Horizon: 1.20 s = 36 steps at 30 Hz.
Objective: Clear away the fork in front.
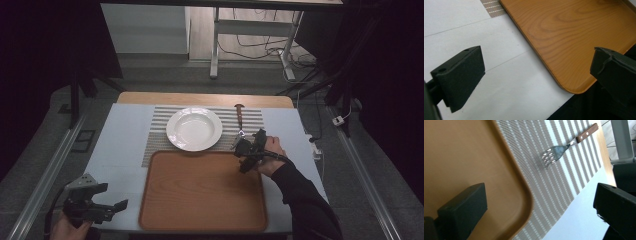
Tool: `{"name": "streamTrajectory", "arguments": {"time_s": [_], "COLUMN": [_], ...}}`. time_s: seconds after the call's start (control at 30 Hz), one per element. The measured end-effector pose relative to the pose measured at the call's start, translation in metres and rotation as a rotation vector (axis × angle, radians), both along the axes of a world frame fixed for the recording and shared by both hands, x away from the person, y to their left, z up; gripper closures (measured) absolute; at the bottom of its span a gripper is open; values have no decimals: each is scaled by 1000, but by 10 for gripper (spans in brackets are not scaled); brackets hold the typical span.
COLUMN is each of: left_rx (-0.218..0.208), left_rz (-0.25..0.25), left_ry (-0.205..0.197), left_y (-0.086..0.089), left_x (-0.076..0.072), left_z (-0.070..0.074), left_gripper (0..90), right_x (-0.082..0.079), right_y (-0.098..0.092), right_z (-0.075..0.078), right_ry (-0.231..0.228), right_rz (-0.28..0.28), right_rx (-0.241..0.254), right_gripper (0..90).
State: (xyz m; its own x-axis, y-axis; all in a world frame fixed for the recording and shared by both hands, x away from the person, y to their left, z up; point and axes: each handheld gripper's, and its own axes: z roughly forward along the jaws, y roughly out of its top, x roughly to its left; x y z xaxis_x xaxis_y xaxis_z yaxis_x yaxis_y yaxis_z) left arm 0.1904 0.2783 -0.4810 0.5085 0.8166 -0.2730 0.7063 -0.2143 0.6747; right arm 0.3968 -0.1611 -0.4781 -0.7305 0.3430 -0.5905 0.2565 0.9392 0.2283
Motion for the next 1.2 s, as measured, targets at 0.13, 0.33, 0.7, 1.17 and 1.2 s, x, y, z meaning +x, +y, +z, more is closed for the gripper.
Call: {"name": "streamTrajectory", "arguments": {"time_s": [0.13,0.33,0.7,1.17,1.2], "left_rx": [0,1,-1,-1,-1], "left_rz": [-2,-5,-7,-9,-9], "left_ry": [2,2,3,5,5], "left_y": [0,0,0,0,0], "left_x": [0,0,0,1,1], "left_z": [0,0,0,0,0], "left_gripper": [0,0,0,0,0], "right_x": [14,35,58,57,56], "right_y": [3,9,17,24,24], "right_z": [0,0,-16,-46,-49], "right_ry": [-23,-47,-19,-101,-109], "right_rz": [12,42,86,126,117], "right_rx": [-47,-96,-155,-262,-267], "right_gripper": [11,64,263,787,824]}}
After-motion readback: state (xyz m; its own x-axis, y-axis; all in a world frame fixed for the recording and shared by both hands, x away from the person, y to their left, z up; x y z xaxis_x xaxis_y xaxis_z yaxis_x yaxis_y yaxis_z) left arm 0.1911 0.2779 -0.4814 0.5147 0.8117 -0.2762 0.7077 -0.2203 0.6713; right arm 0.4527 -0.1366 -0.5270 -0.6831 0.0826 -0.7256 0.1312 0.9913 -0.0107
